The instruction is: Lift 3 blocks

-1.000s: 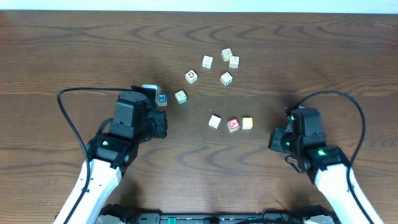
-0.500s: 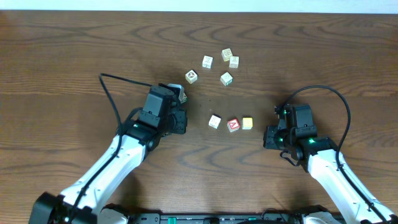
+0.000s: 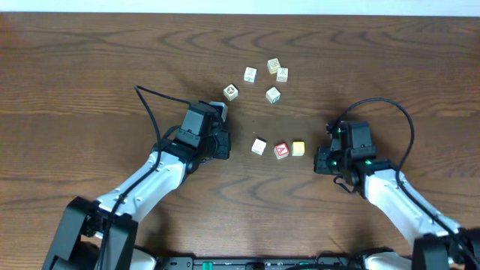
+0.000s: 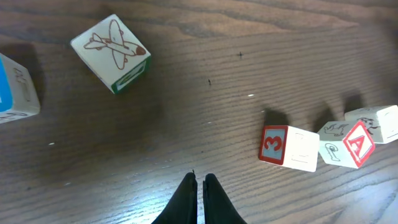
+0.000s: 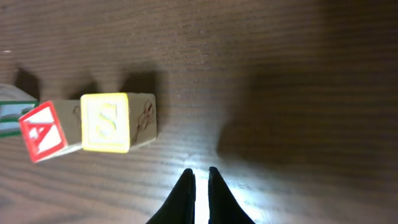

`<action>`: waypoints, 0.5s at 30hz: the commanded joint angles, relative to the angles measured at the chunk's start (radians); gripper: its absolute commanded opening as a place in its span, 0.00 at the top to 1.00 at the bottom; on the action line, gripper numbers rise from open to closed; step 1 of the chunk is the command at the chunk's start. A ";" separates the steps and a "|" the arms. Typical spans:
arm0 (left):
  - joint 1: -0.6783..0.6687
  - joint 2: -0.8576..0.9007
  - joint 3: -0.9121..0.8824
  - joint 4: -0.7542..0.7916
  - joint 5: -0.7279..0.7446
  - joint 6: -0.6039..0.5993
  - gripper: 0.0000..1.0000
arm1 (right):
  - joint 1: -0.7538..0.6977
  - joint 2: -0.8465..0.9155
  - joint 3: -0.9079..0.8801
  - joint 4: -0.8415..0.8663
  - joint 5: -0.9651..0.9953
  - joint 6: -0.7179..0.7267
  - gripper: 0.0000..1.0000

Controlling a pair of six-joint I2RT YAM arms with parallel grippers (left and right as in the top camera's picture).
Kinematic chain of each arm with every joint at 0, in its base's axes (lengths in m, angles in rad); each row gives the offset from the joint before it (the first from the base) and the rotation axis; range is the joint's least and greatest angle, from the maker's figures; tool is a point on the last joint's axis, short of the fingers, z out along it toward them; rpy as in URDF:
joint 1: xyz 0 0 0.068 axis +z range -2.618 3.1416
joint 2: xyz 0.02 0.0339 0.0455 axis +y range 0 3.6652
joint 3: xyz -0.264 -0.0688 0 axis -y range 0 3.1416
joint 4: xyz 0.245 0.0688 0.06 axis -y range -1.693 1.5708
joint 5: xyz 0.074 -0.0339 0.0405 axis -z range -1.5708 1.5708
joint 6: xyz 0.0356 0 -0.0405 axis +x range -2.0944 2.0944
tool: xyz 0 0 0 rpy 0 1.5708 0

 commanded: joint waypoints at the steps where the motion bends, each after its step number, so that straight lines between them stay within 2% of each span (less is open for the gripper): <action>1: -0.002 0.009 -0.007 0.016 0.027 -0.005 0.93 | -0.008 0.043 -0.002 0.043 -0.055 0.006 0.94; 9: -0.002 0.027 -0.007 0.077 0.060 -0.010 0.93 | -0.008 0.116 -0.002 0.111 -0.084 0.007 0.93; 15: -0.004 0.056 -0.007 0.086 0.060 -0.017 0.93 | -0.007 0.128 -0.002 0.172 -0.178 -0.042 0.92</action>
